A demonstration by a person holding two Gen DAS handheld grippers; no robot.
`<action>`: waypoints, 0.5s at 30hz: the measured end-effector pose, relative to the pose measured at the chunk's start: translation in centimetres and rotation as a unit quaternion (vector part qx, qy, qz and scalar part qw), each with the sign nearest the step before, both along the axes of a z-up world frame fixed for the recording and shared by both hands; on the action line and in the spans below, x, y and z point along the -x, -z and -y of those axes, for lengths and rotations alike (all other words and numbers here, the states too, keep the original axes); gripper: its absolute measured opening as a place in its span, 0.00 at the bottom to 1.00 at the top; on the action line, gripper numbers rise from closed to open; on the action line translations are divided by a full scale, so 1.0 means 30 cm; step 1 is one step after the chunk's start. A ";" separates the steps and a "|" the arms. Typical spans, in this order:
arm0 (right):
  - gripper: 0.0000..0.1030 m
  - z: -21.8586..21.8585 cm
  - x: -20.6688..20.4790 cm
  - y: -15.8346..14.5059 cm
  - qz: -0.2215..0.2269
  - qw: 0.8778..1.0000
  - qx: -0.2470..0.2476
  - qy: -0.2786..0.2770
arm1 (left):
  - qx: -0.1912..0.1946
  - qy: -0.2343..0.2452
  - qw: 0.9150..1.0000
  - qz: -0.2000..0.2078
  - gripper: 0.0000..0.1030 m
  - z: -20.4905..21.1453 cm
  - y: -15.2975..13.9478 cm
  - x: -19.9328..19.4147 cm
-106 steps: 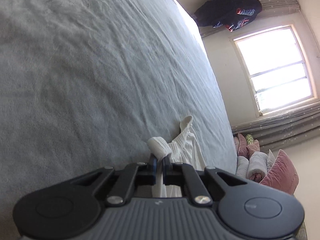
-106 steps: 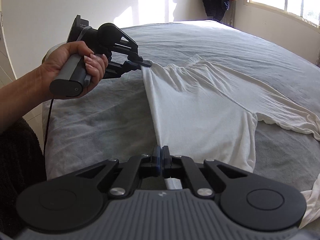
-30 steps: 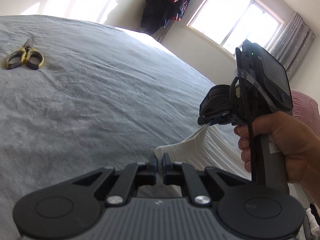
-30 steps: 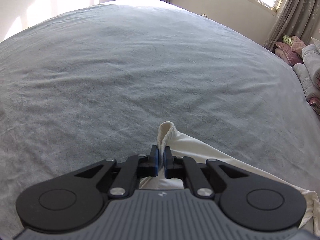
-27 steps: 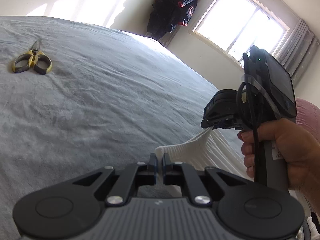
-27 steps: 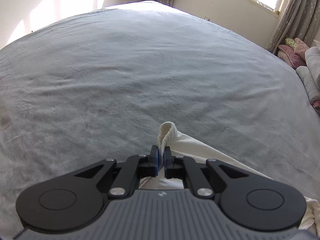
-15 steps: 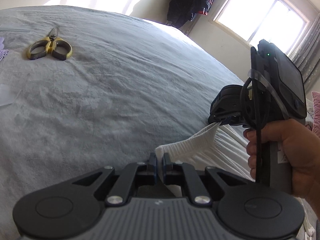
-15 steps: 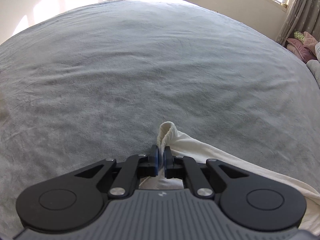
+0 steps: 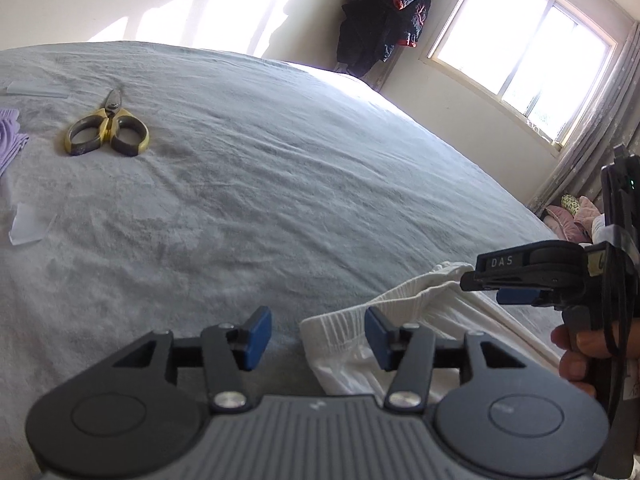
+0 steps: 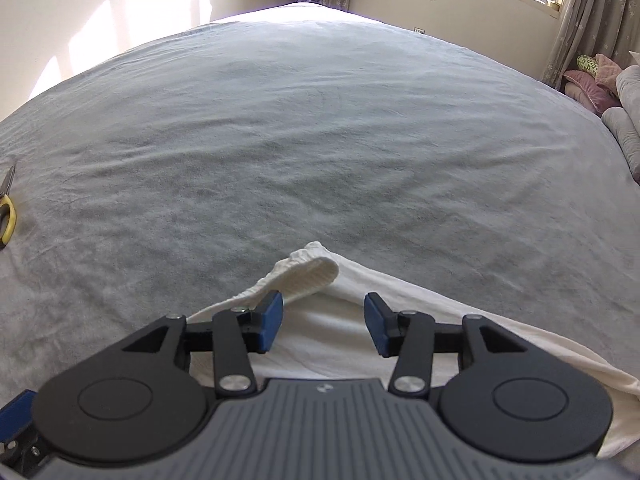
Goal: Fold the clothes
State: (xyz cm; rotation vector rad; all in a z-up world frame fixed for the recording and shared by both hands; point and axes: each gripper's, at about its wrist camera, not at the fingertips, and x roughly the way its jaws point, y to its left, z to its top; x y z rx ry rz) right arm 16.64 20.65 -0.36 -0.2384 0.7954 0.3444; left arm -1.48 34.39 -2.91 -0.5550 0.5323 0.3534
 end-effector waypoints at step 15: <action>0.48 0.404 0.131 0.006 -0.032 0.998 -0.009 0.061 | -0.047 -0.001 0.997 -0.064 0.55 0.105 -0.034 0.014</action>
